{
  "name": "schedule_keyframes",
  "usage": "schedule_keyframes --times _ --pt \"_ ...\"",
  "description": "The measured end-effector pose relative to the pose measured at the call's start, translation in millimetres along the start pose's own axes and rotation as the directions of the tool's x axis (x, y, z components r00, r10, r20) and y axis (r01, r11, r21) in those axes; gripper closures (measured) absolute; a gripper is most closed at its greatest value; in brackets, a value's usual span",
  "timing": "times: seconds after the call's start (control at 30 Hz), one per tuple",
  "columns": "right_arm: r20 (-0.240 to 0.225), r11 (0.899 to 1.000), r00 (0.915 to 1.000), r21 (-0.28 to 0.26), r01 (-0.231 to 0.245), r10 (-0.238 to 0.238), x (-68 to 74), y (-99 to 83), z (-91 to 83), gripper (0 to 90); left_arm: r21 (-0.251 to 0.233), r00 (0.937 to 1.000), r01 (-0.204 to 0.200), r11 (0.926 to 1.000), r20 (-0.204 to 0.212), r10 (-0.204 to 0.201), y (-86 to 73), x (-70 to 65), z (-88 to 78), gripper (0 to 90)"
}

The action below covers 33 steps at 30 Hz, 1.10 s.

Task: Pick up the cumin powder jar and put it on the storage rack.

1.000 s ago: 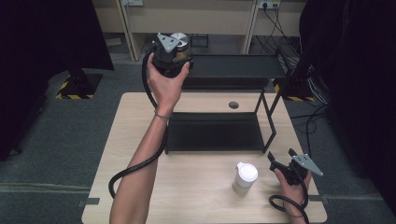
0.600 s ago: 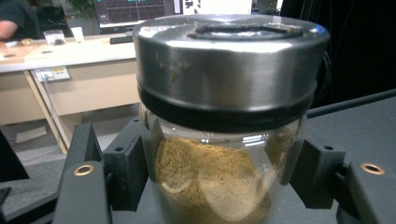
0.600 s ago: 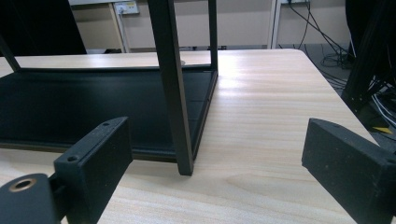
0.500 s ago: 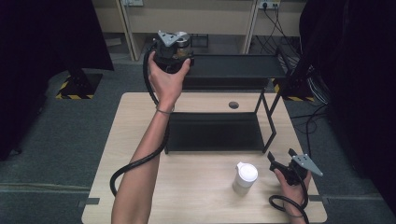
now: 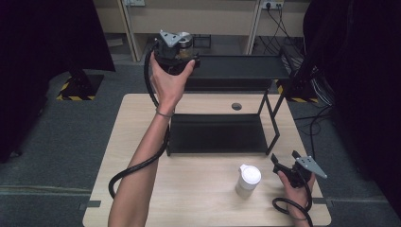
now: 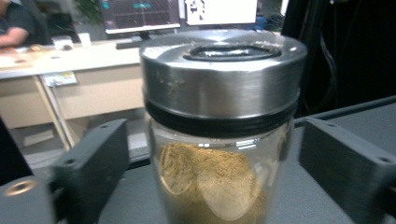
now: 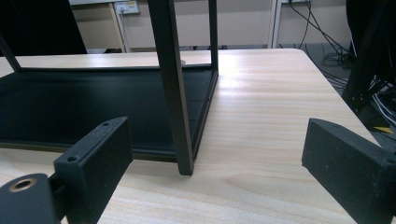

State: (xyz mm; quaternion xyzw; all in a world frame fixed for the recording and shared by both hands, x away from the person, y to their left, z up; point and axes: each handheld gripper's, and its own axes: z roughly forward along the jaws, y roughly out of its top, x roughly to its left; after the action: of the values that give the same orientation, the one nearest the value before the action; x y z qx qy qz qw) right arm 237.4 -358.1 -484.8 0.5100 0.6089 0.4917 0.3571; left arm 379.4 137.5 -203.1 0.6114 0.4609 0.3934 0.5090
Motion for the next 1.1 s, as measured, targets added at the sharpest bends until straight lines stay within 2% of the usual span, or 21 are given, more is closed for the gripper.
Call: schedule_keyframes --times 0.13,0.2,0.23,0.27,0.43,0.53,0.83,0.97,1.1 --pt "0.0 1.0 1.0 -0.001 -0.001 0.001 0.0 -0.1 0.0 8.9 -0.038 0.9999 -0.011 0.9992 -0.003 0.011 -9.8 -2.2 -7.0 2.6" --pt "0.0 1.0 1.0 0.0 0.001 -0.001 0.0 0.0 0.0 8.9 -0.094 0.9996 -0.023 0.9953 -0.019 0.021 -21.2 -5.4 -12.4 1.8" --pt "0.0 1.0 1.0 0.0 0.001 -0.001 0.0 0.0 0.1 8.9 -0.094 0.9996 -0.023 0.9953 -0.019 0.021 -21.2 -5.4 -12.4 0.2" --pt "0.0 1.0 1.0 0.001 0.001 -0.001 0.1 0.1 0.1 8.9 -0.117 0.9994 -0.028 0.9927 -0.026 0.025 -25.8 -5.9 -15.9 0.3" --pt "0.0 1.0 1.0 0.0 0.001 -0.001 0.0 0.0 0.1 8.9 -0.13 0.9991 -0.039 0.9907 -0.022 0.037 -29.9 -5.0 -22.3 0.2" --pt "0.002 1.0 1.0 0.0 0.004 -0.004 0.3 0.0 0.2 8.9 -0.156 0.9993 -0.033 0.9871 -0.019 0.031 -36.4 -4.5 -29.6 0.2" --pt "0.002 1.0 1.0 0.001 0.001 -0.001 0.5 0.1 0.1 8.9 -0.177 0.9996 -0.03 0.9838 -0.006 0.029 -46.7 -3.8 -36.2 0.2" --pt "0.001 1.0 1.0 0.0 0.001 -0.001 0.4 0.0 0.0 8.9 -0.185 0.9992 -0.038 0.982 0.004 0.039 -54.1 -4.6 -40.4 0.2" --pt "0.001 1.0 1.0 -0.002 0.0 0.0 0.2 -0.3 -0.1 8.9 -0.188 0.9973 -0.072 0.9795 -0.002 0.073 -63.3 -5.1 -47.3 0.2"
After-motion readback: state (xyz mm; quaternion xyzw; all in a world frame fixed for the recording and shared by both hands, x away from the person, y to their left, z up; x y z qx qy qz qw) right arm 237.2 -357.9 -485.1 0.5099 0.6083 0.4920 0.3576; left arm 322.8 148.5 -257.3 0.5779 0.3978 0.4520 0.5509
